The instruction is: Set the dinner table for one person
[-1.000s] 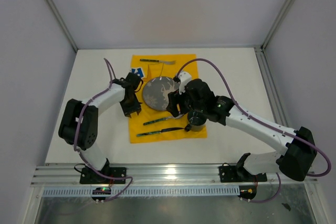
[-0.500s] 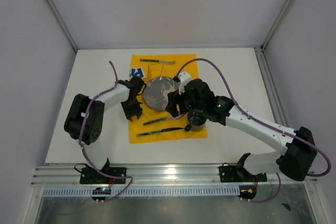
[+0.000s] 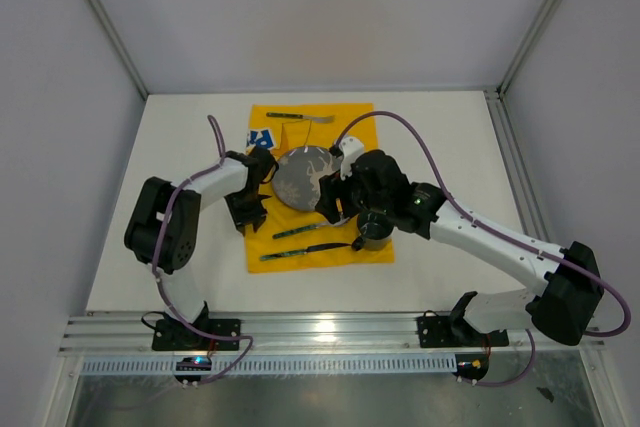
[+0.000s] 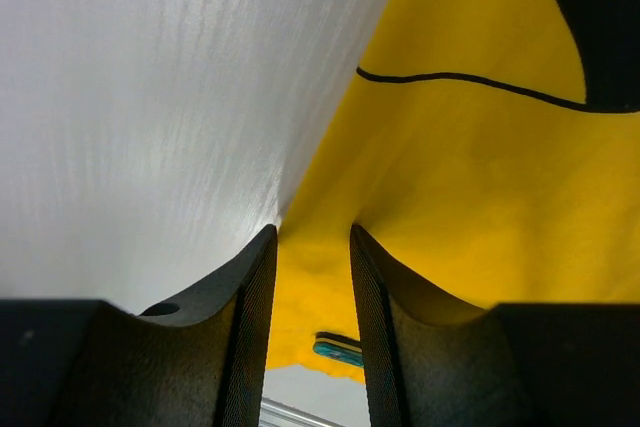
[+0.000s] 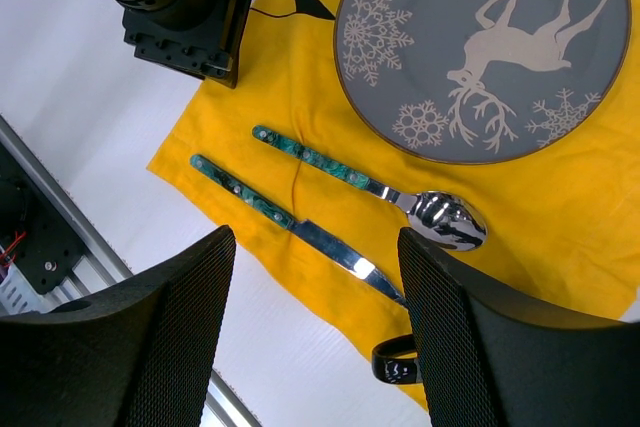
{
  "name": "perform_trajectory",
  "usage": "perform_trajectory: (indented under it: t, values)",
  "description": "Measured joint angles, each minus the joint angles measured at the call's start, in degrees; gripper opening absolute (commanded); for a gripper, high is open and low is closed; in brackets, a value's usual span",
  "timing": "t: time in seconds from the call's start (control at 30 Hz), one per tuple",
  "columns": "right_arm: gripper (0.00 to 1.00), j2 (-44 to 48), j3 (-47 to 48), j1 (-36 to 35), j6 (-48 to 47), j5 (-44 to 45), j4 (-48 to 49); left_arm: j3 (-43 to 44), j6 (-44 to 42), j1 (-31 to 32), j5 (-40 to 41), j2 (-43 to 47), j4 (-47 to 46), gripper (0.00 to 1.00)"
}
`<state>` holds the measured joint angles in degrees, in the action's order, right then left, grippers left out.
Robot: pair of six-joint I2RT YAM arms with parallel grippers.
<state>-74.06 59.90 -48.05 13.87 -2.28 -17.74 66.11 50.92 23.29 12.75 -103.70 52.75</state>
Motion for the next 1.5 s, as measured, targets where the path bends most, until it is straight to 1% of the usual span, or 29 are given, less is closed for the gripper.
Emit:
perform_trajectory:
  t: [0.3,0.43,0.57,0.7,0.77,0.87,1.0,1.1,1.5]
  values:
    - [0.7,0.0,1.95,0.0,-0.24,0.0,-0.37,0.0,0.0,0.0,3.28,-0.07,2.86,0.36]
    - [0.7,-0.02,2.03,0.0,-0.24,-0.02,-0.37,1.27,0.11,0.02,3.23,-0.07,4.48,0.36]
    - [0.7,-0.26,2.03,0.0,-0.17,-0.24,-0.33,6.71,0.2,1.27,2.78,-0.07,6.36,0.36]
    - [0.7,-0.33,2.03,0.0,-0.13,-0.39,0.0,15.19,0.59,5.62,2.4,-0.57,7.13,0.36]
    - [0.7,-0.33,2.03,0.0,-0.13,-0.39,0.2,18.91,0.94,7.85,1.88,-1.97,7.06,0.36]
    - [0.7,-0.33,2.03,0.0,-0.13,-0.37,0.28,22.25,1.2,10.23,0.68,-6.25,6.64,0.35]
    - [0.7,-0.33,2.03,0.0,-0.15,-0.31,0.33,22.21,1.38,11.56,-1.57,-12.17,6.01,0.35]
    - [0.7,-0.33,2.03,0.0,-0.17,-0.28,0.33,21.92,1.53,12.04,-3.28,-14.91,6.21,0.34]
    - [0.7,-0.33,2.03,0.0,-0.02,-0.42,0.33,23.02,2.99,14.56,-5.64,-15.67,5.01,0.34]
